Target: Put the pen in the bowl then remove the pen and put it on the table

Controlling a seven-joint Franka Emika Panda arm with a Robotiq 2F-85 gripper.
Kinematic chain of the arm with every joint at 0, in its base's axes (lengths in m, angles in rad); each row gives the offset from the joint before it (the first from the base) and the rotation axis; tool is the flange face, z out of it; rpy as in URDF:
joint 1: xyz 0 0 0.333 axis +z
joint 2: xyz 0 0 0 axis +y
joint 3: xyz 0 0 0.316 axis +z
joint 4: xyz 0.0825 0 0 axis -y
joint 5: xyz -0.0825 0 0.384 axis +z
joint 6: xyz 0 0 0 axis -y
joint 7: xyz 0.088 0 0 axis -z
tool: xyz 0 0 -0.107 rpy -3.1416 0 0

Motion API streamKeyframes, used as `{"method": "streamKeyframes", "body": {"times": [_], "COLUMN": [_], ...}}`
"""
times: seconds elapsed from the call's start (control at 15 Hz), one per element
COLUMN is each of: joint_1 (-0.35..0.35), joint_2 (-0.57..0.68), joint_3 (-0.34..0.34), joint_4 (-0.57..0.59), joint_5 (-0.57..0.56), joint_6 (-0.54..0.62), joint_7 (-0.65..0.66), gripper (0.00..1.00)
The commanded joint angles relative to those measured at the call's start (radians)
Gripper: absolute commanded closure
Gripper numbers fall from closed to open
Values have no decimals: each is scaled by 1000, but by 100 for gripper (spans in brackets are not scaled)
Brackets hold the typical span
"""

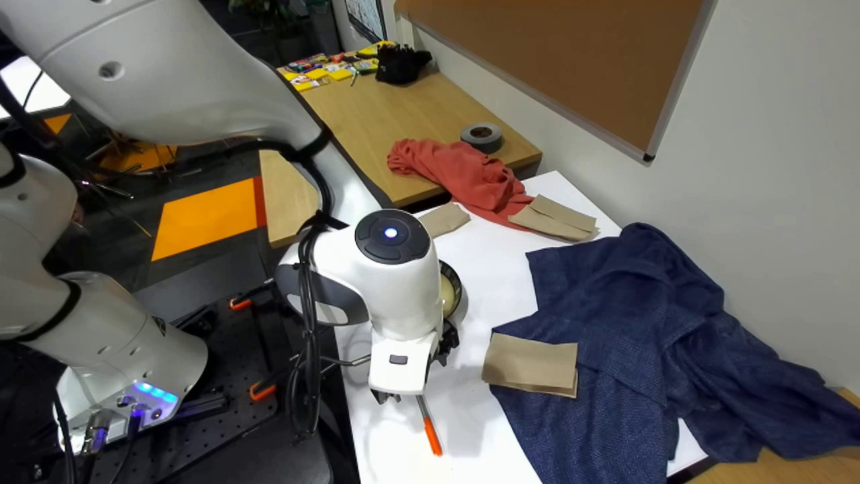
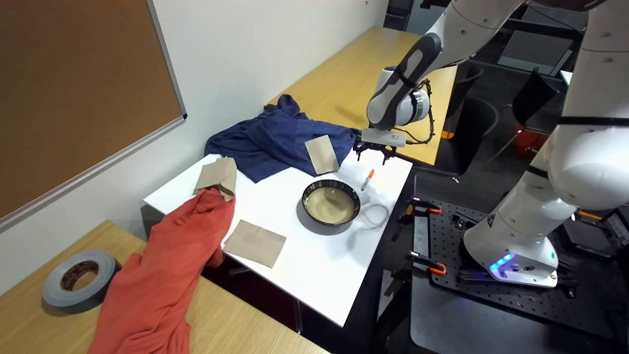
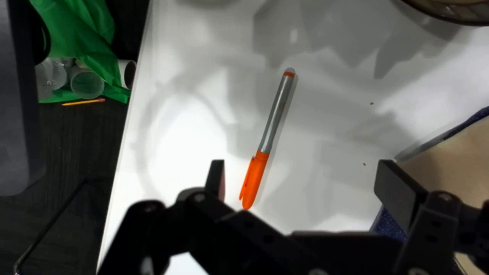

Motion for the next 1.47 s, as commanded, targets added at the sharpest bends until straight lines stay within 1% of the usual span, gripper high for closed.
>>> {"method": "streamKeyframes", "body": {"times": [0.0,0.4,0.73,1.27,1.33,1.4], "joint_1": [23,-9,-32,-47,-50,-52], "joint_2": [80,192,263,326,332,337], "joint_3": [-12,6,17,21,23,24], "joint_4": [43,109,160,210,214,217], "joint_5": [65,141,181,197,200,201], "joint_6": [34,63,62,53,55,58], "joint_7": [-14,-34,-45,-48,-48,-48], "gripper": [0,0,0,0,25,28]}}
